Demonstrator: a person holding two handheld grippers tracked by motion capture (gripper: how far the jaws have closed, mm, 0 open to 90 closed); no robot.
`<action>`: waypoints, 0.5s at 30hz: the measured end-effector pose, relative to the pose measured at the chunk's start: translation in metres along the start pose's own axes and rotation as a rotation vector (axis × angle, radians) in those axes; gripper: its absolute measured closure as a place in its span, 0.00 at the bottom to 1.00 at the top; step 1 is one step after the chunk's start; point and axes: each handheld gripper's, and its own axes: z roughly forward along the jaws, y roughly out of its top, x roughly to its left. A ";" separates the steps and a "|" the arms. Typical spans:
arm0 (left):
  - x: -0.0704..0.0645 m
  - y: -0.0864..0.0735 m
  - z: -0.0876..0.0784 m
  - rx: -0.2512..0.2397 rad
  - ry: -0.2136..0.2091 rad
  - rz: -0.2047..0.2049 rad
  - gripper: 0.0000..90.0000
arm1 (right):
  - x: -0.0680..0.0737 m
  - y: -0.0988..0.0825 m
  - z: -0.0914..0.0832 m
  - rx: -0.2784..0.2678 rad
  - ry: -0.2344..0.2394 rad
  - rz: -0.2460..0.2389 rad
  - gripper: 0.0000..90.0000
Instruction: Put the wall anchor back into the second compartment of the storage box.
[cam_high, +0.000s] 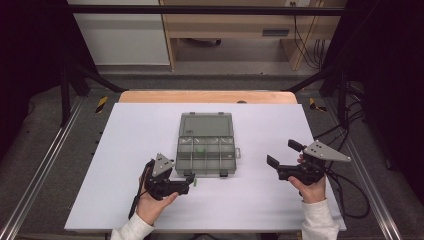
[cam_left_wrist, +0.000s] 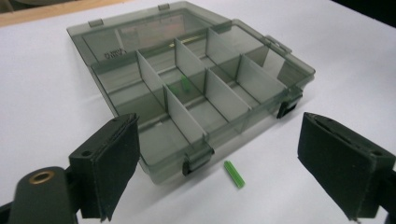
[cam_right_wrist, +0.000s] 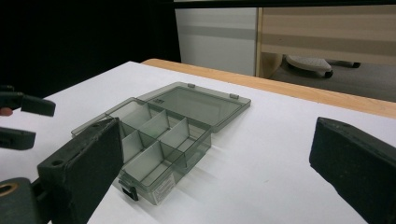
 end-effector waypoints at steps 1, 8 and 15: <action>-0.001 -0.002 0.000 0.007 0.001 0.003 0.15 | 0.000 0.000 0.000 0.000 -0.001 -0.002 0.04; -0.008 -0.010 0.010 0.070 -0.003 0.000 0.26 | 0.001 0.000 0.001 -0.001 0.000 0.004 0.04; -0.012 -0.016 0.019 0.115 0.000 -0.002 0.38 | 0.000 0.000 0.000 0.000 0.002 0.002 0.04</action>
